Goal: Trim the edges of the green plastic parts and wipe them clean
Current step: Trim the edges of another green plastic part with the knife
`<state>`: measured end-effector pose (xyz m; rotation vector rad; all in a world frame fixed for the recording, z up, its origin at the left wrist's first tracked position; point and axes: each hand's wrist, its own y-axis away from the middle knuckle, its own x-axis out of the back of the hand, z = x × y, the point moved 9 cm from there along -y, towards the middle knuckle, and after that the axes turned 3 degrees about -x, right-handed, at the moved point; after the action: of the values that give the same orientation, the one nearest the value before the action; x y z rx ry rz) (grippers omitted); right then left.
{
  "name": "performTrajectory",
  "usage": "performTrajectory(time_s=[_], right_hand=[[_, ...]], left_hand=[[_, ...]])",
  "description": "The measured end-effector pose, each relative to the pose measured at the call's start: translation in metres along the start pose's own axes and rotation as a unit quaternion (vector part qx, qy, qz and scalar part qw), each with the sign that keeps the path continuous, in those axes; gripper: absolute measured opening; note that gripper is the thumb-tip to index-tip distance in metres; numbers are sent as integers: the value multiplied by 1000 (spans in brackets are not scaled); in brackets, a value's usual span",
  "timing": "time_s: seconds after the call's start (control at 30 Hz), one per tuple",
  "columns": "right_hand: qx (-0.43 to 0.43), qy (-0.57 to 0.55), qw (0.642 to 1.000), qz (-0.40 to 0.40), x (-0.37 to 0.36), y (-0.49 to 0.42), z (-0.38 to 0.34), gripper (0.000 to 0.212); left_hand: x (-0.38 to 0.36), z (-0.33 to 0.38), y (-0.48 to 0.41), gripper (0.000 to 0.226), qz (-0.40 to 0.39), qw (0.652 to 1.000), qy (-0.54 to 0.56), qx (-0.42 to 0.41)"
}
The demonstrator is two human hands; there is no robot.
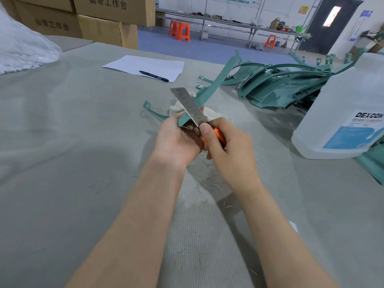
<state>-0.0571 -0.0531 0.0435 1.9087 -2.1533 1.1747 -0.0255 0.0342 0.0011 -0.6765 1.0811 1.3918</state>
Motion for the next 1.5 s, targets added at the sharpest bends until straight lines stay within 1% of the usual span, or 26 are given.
performTrajectory(time_s=[0.07,0.17,0.2,0.3,0.37,0.43,0.57,0.63,0.8,0.87,0.97,1.07,1.17,1.3,1.37,1.43,1.5], right_hand=[[5,-2,1000,-6,-1,0,-3,21],[13,4,1000,-15,-3,1,-4,31],[15,5,1000,-18,-4,1,-5,32],[33,15,999,-34,-7,3,-8,27],[36,18,998,-40,-9,4,-9,24],[31,9,999,-40,-9,3,-7,22],[28,11,999,-40,-9,3,-6,30],[29,9,999,-41,-9,3,-7,31],[34,8,997,-62,-13,5,-10,20],[30,3,997,-65,-13,5,-10,18],[26,-16,998,-48,-9,3,-10,15],[-7,-68,998,-11,1,1,-5,15],[-30,-119,992,27,10,-1,1,17],[-46,-144,988,31,11,-1,4,20],[-47,-139,989,30,9,0,4,22],[-51,-140,988,36,11,0,4,23],[-60,-152,985,48,14,-1,5,22]], left_hand=[[-2,-1,0,63,-5,1000,12,3],[-2,-2,1,62,-7,1000,21,8],[-2,-2,1,58,-5,1000,17,6],[1,2,2,32,15,1000,20,-16],[3,4,0,25,23,999,36,-32],[3,5,-1,24,16,999,33,-37],[1,7,-1,23,7,999,30,-44],[2,7,-1,21,8,998,26,-49],[3,8,-3,22,17,998,12,-51],[1,8,-3,21,9,999,19,-46],[-2,9,-4,23,-11,999,-10,-47],[2,8,-6,22,16,999,-10,-37],[9,10,-9,22,38,998,-21,-50],[9,9,-9,17,37,998,-27,-54],[7,10,-8,10,27,998,-16,-51],[2,11,-6,5,7,998,20,-52],[-1,13,-3,7,-1,997,42,-59]])
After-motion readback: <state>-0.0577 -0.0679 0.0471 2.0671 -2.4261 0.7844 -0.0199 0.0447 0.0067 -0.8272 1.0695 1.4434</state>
